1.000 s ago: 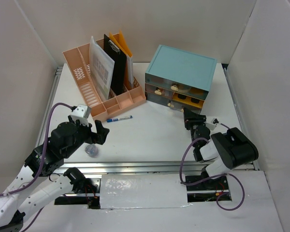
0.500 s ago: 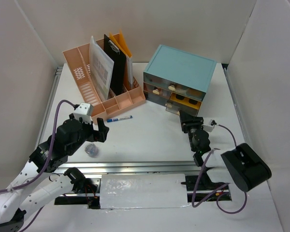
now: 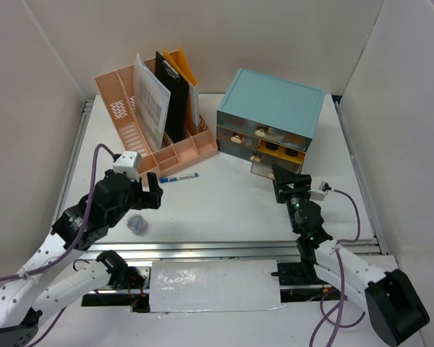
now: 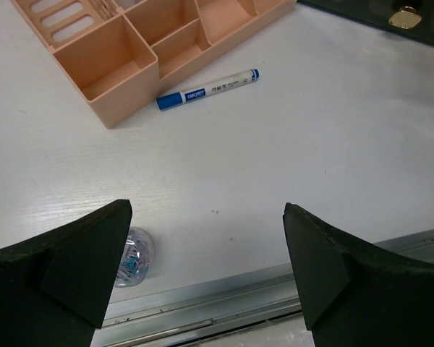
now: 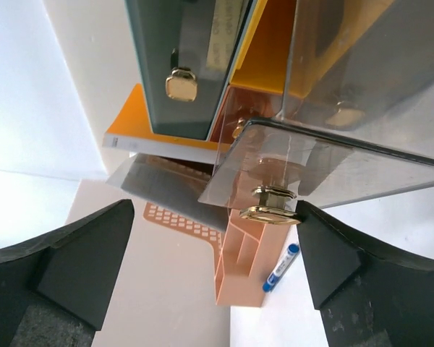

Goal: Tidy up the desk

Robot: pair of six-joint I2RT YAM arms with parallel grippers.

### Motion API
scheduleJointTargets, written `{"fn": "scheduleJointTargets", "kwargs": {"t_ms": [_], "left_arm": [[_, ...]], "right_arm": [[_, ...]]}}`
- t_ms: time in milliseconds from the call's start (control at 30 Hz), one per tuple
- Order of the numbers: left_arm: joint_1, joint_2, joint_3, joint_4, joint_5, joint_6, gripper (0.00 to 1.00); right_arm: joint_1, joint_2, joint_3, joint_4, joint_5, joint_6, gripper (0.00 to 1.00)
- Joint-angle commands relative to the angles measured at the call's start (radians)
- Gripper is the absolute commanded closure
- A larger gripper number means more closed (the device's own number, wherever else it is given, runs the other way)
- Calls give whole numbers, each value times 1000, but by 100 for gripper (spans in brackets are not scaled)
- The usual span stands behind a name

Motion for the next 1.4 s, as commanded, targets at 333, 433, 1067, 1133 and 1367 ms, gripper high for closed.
{"fn": "scheduleJointTargets", "kwargs": {"t_ms": [333,433,1067,1133,1367], "left_arm": [[78,121,103,10,40,-101,1],[80,121,105,23,50,-114,0],[78,481,174,168,112,-244,1],[78,532,188,181,116,-278,1],[55,690,220,82,-54,-814,1]], "right_arm": [[18,-122,140,-550,-42,55,0],[21,-30,193,-622,-62,59,0],[110,39,496,-752,-448,-356,0],[192,84,571,-845,-432,-477,0],[335,36,708,-973,-258,-604,0]]}}
